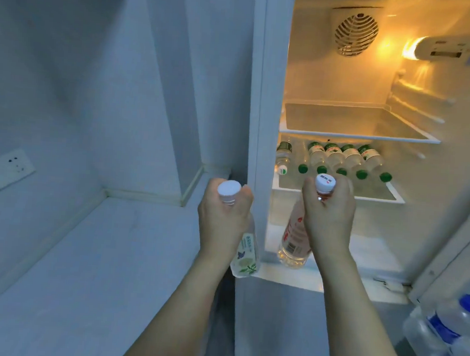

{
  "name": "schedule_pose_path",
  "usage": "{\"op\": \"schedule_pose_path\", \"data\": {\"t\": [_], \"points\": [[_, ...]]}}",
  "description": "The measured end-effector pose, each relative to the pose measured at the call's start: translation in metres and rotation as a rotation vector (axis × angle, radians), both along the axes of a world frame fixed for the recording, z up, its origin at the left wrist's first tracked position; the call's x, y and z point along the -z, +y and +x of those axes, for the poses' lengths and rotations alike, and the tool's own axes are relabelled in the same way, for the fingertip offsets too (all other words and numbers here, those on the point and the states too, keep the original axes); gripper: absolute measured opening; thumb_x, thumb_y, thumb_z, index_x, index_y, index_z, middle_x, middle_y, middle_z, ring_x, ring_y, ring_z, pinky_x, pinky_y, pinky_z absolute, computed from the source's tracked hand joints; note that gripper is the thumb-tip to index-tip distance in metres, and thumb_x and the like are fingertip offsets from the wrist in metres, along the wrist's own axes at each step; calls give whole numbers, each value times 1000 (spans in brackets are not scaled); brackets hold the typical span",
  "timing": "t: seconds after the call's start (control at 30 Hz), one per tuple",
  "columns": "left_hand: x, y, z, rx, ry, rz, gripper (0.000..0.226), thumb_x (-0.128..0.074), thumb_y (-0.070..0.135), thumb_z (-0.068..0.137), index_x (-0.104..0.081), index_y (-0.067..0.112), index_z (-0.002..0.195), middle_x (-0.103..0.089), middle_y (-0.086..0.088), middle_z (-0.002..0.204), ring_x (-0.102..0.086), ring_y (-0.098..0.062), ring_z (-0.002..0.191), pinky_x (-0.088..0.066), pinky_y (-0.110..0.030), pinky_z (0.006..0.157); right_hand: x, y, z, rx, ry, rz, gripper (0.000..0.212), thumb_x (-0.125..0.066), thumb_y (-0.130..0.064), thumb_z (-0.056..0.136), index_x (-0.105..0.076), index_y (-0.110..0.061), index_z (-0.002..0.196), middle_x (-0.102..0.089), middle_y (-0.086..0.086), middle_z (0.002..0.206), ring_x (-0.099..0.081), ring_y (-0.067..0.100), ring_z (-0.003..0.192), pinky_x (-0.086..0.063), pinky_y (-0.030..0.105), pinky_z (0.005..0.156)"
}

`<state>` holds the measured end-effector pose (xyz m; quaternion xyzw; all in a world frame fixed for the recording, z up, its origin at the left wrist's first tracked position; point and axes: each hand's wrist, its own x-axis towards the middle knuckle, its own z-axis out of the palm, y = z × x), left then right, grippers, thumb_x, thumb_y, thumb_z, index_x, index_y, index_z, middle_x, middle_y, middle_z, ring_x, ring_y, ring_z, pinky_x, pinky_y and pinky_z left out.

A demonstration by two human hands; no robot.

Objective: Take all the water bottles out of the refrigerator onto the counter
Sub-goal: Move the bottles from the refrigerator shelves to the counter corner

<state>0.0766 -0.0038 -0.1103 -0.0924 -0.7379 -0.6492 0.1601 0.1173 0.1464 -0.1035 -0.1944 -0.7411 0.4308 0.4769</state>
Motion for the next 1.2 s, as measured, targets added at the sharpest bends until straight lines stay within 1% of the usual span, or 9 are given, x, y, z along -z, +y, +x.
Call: {"op": "schedule_pose_path", "data": {"t": [0.13, 0.3, 0.47, 0.57, 0.7, 0.83, 0.97, 1.1, 1.2], "points": [[4, -44, 32, -49, 6, -53, 19, -68, 29, 84, -51, 25, 79, -65, 0, 76, -63, -16, 70, -48, -21, 60, 9, -42, 15, -131, -43, 6, 13, -58, -30, 92, -50, -20, 91, -47, -5, 84, -49, 3, 78, -33, 7, 62], [12, -84, 71, -173, -30, -4, 16, -67, 29, 83, -53, 21, 84, -66, -2, 79, -64, -20, 72, -52, -31, 64, 18, -72, 28, -331, -74, 26, 13, -59, -31, 93, -52, -19, 94, -51, -3, 90, -45, 8, 78, -36, 18, 66], [19, -107, 122, -338, -56, 1, 17, -69, 20, 87, -53, 14, 86, -63, -1, 75, -56, -5, 61, -44, -13, 56, 24, -98, 51, -510, -106, 42, 12, -59, -24, 92, -51, -14, 89, -51, 2, 90, -44, 9, 81, -32, 15, 65], [29, -120, 153, -431, -91, 25, 17, -68, 21, 87, -53, 14, 88, -65, -8, 79, -59, -9, 64, -46, -15, 57, 35, -117, 69, -627, -124, 33, 12, -59, -21, 92, -49, -16, 88, -50, 3, 95, -42, 5, 80, -33, 9, 67], [41, -142, 205, -551, -152, 24, 17, -69, 22, 88, -54, 14, 90, -65, -5, 80, -58, -6, 64, -46, -14, 57, 49, -152, 96, -789, -170, 19, 12, -59, -21, 93, -50, -15, 88, -50, 3, 96, -41, 4, 81, -32, 3, 69], [42, -176, 254, -689, -148, 14, 17, -69, 20, 88, -53, 15, 88, -61, 3, 73, -56, -3, 63, -45, -14, 57, 51, -199, 124, -947, -203, 17, 13, -59, -23, 93, -50, -16, 87, -50, 3, 96, -43, 6, 83, -30, 15, 68], [34, -212, 308, -820, -127, -22, 16, -68, 18, 88, -53, 13, 90, -61, 5, 74, -58, -4, 64, -44, -12, 57, 42, -251, 164, -1114, -176, 36, 14, -59, -23, 93, -48, -18, 84, -49, 2, 94, -45, -10, 81, -33, 2, 68], [27, -248, 365, -957, -91, -43, 16, -70, 19, 88, -54, 15, 92, -58, 10, 76, -55, 4, 67, -42, -8, 61, 36, -301, 209, -1251, -161, 34, 14, -59, -22, 93, -48, -22, 85, -48, -1, 95, -47, -15, 82, -34, 1, 67], [26, -280, 416, -1033, -88, -33, 17, -70, 24, 88, -54, 18, 91, -59, 7, 78, -55, 2, 67, -43, -9, 60, 32, -340, 253, -1334, -150, 57, 13, -59, -23, 93, -48, -23, 86, -48, -1, 95, -47, -15, 82, -34, 1, 67]]}}
